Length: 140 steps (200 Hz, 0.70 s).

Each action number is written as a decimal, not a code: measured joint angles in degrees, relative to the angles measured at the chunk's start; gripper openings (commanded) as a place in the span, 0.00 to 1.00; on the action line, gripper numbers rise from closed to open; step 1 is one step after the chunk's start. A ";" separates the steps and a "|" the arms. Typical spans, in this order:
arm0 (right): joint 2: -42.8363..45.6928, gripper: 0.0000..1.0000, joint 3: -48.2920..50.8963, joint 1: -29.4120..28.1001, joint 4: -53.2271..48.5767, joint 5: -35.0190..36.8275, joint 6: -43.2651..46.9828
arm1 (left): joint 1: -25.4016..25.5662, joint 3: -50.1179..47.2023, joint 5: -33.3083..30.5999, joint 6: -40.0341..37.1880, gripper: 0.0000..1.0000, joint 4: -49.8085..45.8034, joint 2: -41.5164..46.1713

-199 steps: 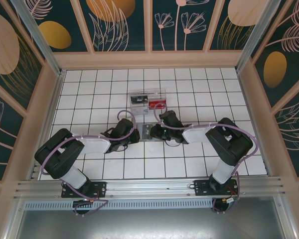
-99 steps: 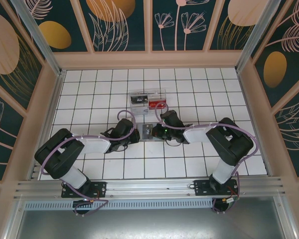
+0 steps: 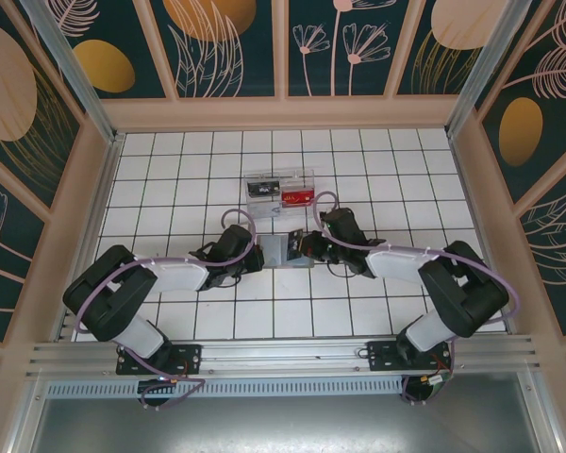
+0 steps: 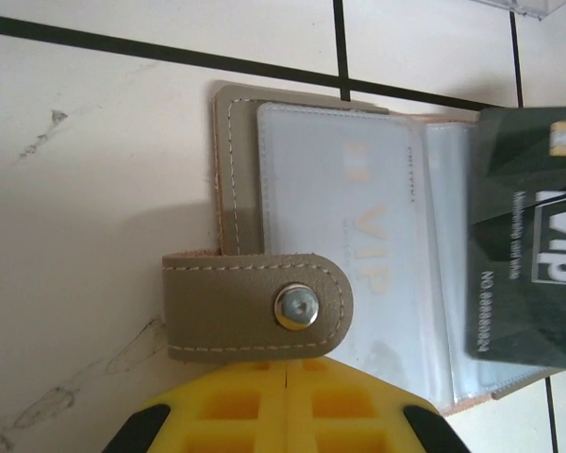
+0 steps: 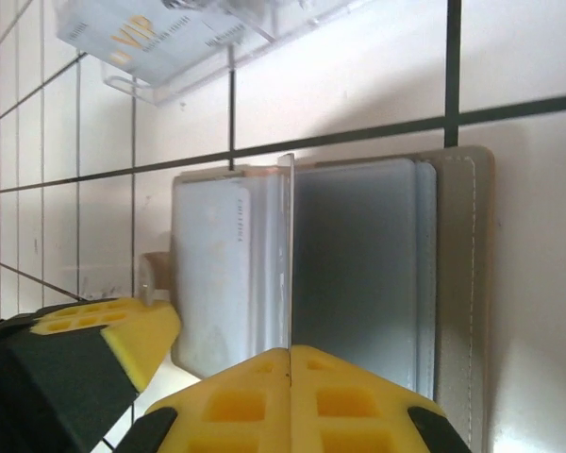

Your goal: Take the credit cards out of the card holder

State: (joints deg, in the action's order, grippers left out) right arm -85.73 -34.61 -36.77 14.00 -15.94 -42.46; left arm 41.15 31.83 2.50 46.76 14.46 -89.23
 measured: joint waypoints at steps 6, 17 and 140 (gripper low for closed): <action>0.81 0.00 -0.11 0.09 -0.70 0.20 0.52 | 0.00 0.00 0.04 0.00 0.10 -0.33 0.48; 2.12 0.00 -0.59 0.24 -2.34 0.90 1.64 | 0.00 0.00 0.11 -0.02 0.12 -1.09 1.73; 3.17 0.00 -19.23 -5.51 -8.98 14.60 44.04 | 0.00 -10.29 -7.48 3.28 0.99 -5.57 38.69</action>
State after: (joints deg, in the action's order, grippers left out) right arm -82.56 -53.84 -42.28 5.02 -1.34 1.58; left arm 41.15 21.54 -4.97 50.04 8.88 -50.54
